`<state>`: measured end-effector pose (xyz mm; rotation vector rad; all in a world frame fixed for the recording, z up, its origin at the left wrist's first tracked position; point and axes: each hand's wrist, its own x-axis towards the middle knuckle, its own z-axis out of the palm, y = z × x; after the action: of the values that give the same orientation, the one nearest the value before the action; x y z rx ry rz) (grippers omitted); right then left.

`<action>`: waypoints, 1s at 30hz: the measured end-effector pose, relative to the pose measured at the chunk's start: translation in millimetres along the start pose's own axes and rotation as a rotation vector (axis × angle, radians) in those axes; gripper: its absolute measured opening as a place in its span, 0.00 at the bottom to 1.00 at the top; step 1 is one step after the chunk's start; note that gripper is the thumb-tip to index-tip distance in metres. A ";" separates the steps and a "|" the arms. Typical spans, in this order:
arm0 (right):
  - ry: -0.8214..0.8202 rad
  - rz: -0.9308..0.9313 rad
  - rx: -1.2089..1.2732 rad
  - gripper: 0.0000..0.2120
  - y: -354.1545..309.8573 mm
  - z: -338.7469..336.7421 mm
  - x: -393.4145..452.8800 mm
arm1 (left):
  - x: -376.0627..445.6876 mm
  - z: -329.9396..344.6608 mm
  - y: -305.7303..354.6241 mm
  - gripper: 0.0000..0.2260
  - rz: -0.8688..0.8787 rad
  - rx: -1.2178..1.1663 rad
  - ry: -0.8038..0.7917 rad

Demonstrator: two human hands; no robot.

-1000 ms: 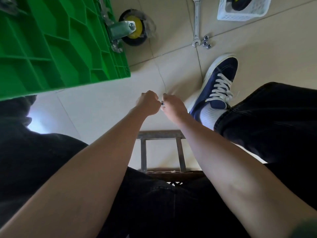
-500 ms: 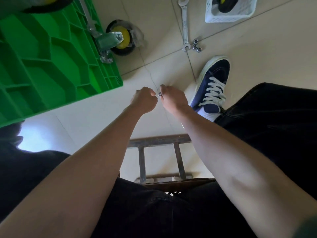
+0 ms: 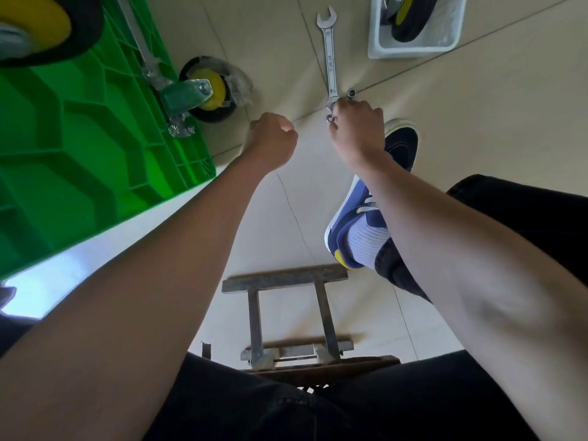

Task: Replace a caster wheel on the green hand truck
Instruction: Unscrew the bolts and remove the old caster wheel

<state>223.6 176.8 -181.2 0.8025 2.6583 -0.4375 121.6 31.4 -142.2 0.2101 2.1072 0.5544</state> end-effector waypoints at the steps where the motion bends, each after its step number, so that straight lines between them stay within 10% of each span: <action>1: -0.004 0.002 -0.024 0.10 2.6 1.2 -0.4 | 2.2 0.4 3.9 0.14 0.008 0.000 -0.002; 30: 0.035 0.241 0.246 0.11 7.7 -54.9 -19.1 | -37.3 -22.1 38.2 0.13 0.042 -0.217 0.062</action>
<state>231.0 194.7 -125.9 1.1977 2.5251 -0.7001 122.2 45.3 -86.1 0.1145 2.0872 0.8182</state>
